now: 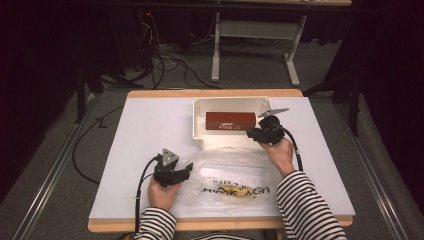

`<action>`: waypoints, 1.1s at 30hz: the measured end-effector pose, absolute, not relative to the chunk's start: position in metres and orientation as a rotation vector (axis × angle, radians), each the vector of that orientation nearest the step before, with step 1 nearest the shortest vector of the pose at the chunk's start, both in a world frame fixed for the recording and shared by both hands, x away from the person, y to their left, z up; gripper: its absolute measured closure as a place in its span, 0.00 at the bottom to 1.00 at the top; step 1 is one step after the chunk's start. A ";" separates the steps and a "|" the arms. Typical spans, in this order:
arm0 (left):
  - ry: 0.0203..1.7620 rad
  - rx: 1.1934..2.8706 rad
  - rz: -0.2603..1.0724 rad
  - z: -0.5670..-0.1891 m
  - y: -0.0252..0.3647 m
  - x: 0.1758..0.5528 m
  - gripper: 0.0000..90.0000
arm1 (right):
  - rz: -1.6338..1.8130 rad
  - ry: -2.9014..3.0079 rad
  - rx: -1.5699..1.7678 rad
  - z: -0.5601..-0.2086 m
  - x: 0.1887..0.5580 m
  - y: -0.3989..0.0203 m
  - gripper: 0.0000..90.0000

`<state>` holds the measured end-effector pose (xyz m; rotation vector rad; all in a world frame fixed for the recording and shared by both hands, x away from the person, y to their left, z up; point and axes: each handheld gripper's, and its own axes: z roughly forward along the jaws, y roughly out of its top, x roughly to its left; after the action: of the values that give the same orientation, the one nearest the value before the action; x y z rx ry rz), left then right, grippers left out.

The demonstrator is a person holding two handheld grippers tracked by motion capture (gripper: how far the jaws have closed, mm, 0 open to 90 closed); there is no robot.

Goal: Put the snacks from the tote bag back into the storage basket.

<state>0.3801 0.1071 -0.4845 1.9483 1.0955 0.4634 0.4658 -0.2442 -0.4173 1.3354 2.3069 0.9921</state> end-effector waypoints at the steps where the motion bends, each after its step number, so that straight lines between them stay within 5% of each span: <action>1: 1.095 1.948 0.463 -0.485 0.107 0.380 0.43 | 1.007 2.311 1.341 -0.417 0.465 -0.245 0.76; 33: 1.100 1.937 0.455 -0.485 0.108 0.380 0.43 | 1.114 2.260 1.287 -0.397 0.430 -0.268 0.60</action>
<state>0.3804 0.1084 -0.4846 1.9373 1.1004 0.4551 0.4297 -0.2679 -0.3970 1.2865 2.2599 1.1138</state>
